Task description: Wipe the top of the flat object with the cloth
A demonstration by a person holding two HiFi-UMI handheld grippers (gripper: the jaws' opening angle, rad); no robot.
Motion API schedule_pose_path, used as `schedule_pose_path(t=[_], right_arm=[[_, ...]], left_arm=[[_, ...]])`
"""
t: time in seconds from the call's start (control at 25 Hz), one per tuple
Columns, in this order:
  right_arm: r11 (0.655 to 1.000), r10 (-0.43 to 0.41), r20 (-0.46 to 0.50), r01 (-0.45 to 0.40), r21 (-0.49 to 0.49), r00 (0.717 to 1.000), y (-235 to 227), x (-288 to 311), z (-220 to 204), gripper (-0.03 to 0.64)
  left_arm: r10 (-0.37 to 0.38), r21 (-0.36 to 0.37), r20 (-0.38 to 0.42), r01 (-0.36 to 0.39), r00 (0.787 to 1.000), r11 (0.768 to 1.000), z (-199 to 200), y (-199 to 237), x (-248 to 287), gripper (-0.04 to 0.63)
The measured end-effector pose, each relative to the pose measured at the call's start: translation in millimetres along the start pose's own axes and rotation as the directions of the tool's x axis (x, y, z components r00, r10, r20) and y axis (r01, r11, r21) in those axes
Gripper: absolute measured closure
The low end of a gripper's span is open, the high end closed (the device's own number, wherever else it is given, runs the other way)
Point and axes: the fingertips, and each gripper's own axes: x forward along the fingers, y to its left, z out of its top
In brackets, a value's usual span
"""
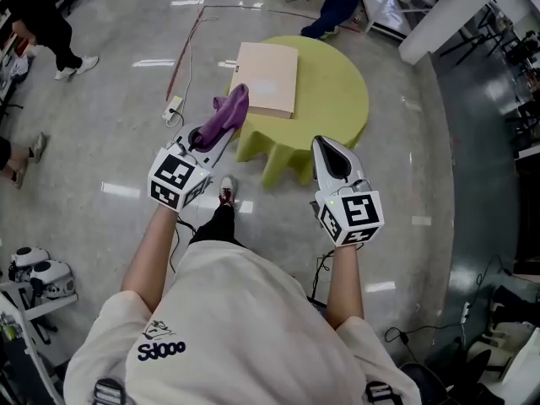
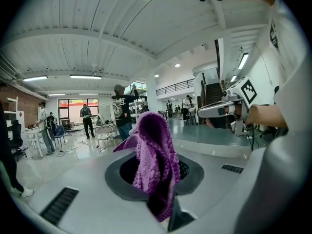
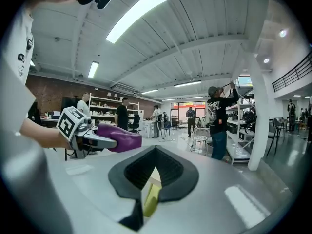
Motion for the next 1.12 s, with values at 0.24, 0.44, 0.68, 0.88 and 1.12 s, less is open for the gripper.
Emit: schedule_pose_path(t=[0.24, 0.44, 0.68, 0.88, 1.12], right_arm=[[1.000, 0.000, -0.016, 0.000, 0.019, 1.000, -26.7, 61.2, 0.7, 0.607], [0.999, -0.021, -0.012, 0.022, 0.041, 1.000, -50.0, 116.2, 11.9, 0.607], [0.997, -0.029, -0.023, 0.031, 0.064, 0.999, -73.0, 177.3, 17.8, 0.607], [0.997, -0.022, -0.054, 0.026, 0.070, 0.998, -85.8, 219.8, 13.4, 0.607], [0.995, -0.046, -0.092, 0.053, 0.083, 0.995, -108.3, 263.8, 5.9, 0.607]], left_arm=[[-0.010, -0.007, 0.000, 0.010, 1.000, 1.000, 3.3, 54.5, 47.1, 0.529], [-0.016, -0.015, -0.002, 0.016, 1.000, 1.000, 9.9, 104.9, 81.9, 0.529], [-0.033, -0.018, -0.024, 0.033, 0.999, 0.999, 10.9, 157.1, 121.7, 0.529], [-0.067, -0.025, -0.079, 0.065, 0.995, 0.998, 1.3, 187.6, 154.0, 0.529], [-0.103, -0.048, -0.105, 0.099, 0.989, 0.994, -12.7, 221.6, 193.1, 0.529]])
